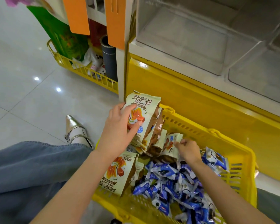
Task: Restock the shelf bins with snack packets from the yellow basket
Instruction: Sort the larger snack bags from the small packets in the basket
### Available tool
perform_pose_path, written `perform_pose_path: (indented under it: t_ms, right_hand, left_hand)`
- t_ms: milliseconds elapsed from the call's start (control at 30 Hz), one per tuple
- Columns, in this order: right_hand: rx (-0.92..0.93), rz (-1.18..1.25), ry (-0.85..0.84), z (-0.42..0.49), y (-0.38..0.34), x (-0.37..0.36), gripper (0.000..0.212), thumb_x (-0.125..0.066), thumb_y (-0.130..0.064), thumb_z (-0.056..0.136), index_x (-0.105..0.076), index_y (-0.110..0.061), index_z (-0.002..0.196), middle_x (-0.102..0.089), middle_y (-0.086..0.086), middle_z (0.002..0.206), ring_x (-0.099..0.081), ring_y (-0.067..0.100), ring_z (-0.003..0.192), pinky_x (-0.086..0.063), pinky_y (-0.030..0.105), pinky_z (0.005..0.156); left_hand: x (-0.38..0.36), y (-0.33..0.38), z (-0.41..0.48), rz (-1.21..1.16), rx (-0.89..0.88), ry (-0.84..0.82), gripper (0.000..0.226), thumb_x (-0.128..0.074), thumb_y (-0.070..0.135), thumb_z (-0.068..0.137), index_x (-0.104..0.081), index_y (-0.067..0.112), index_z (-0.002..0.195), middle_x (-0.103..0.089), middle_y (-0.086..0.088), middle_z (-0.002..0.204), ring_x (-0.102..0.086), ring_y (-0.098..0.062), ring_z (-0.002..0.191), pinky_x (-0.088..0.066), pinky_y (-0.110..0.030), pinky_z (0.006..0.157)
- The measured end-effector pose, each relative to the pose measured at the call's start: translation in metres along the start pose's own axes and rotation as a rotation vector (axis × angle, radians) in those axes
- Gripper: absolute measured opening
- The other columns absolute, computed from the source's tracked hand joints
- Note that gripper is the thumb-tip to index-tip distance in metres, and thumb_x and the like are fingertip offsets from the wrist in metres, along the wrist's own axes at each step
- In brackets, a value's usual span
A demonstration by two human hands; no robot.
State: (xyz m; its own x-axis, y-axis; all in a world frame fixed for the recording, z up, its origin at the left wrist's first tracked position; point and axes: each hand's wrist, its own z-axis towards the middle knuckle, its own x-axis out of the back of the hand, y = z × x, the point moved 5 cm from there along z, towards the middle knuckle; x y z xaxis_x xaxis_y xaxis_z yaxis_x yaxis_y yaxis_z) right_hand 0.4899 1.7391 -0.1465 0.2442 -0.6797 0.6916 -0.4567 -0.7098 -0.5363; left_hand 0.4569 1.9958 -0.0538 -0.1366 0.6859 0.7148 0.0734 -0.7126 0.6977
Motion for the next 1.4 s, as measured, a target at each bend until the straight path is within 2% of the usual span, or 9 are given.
perform_pose_path:
  t_ms: [200,400,533,700,800,1033,1200,1267,1400]
  right_hand:
    - [0.196,-0.096,0.075,-0.031,-0.029,0.062,0.028,-0.055,-0.029,0.093,-0.042,-0.016,0.072,-0.047,-0.001,0.054,-0.044,0.017,0.050,-0.031,0.030,0.048]
    - [0.385,-0.084,0.127,-0.081,-0.059,0.103,0.018,-0.048,-0.028,0.096,-0.048,-0.010,0.093,-0.067,0.016,0.085,-0.066,0.033,0.075,-0.054,0.050,0.063]
    - [0.516,-0.121,0.087,-0.111,-0.079,0.127,0.012,-0.048,-0.029,0.095,-0.046,-0.019,0.089,-0.065,0.005,0.080,-0.066,0.021,0.068,-0.053,0.043,0.055]
    - [0.593,0.068,-0.148,-0.137,-0.100,0.141,0.007,-0.050,-0.019,0.094,-0.049,-0.015,0.089,-0.067,0.002,0.082,-0.068,0.012,0.070,-0.056,0.027,0.056]
    - [0.632,0.197,-0.344,-0.147,-0.113,0.126,0.009,-0.049,-0.013,0.094,-0.049,-0.004,0.091,-0.067,0.000,0.075,-0.067,0.009,0.067,-0.052,0.019,0.053]
    - [0.619,0.404,-0.343,-0.148,-0.129,0.087,0.015,-0.052,-0.034,0.088,-0.056,-0.021,0.096,-0.066,-0.001,0.091,-0.066,0.007,0.075,-0.052,0.015,0.060]
    - [0.384,0.439,-0.369,-0.152,-0.113,0.034,0.075,-0.059,-0.064,0.064,-0.039,-0.029,0.126,-0.056,-0.016,0.116,-0.062,-0.003,0.098,-0.055,0.020,0.079]
    - [0.327,0.385,-0.338,-0.152,-0.109,0.017,0.067,-0.062,-0.062,0.067,-0.042,-0.029,0.123,-0.059,-0.014,0.117,-0.062,0.003,0.102,-0.055,0.030,0.087]
    - [0.270,0.397,-0.327,-0.152,-0.105,-0.005,0.038,-0.067,-0.045,0.079,-0.050,-0.029,0.108,-0.062,-0.011,0.110,-0.063,0.008,0.099,-0.054,0.034,0.089]
  left_hand:
    - [-0.008,0.015,0.001,0.132,-0.021,0.001,0.047,-0.045,0.043,0.092,-0.038,0.025,0.135,-0.038,-0.008,0.135,-0.034,-0.022,0.125,-0.036,-0.038,0.101]
    - [0.003,0.019,-0.006,0.201,-0.040,0.008,0.040,-0.048,0.034,0.094,-0.044,0.019,0.131,-0.036,-0.007,0.137,-0.031,-0.023,0.127,-0.029,-0.040,0.103]
    - [0.017,0.032,-0.026,-0.046,-0.075,-0.011,0.040,-0.047,0.036,0.093,-0.043,0.022,0.130,-0.037,0.003,0.129,-0.035,-0.010,0.118,-0.032,-0.028,0.100]
    - [0.013,0.064,-0.062,-0.447,-0.019,-0.433,0.052,-0.049,0.066,0.072,-0.031,0.057,0.119,-0.037,0.026,0.129,-0.038,0.014,0.114,-0.036,-0.011,0.090]
    - [0.008,0.072,-0.071,-0.615,0.033,-0.517,0.055,-0.063,0.055,0.069,-0.032,0.054,0.114,-0.043,0.033,0.117,-0.047,0.025,0.098,-0.044,-0.002,0.071]
    - [0.027,0.041,-0.067,-0.788,0.206,-0.362,0.056,-0.074,0.044,0.057,-0.049,0.030,0.105,-0.064,0.006,0.105,-0.066,-0.003,0.087,-0.054,-0.020,0.067]
    - [0.040,0.022,-0.069,-0.726,0.294,-0.077,0.057,-0.062,0.059,0.064,-0.041,0.030,0.108,-0.062,0.009,0.103,-0.066,-0.003,0.087,-0.055,-0.026,0.071]
    - [0.038,0.013,-0.076,-0.717,0.277,-0.136,0.049,-0.056,0.066,0.069,-0.042,0.033,0.102,-0.065,0.008,0.101,-0.067,-0.003,0.084,-0.055,-0.024,0.068]
    - [0.038,-0.028,-0.084,-0.383,0.228,-0.046,0.054,-0.032,0.068,0.082,-0.048,0.025,0.111,-0.054,0.008,0.112,-0.053,-0.008,0.105,-0.044,-0.032,0.091]
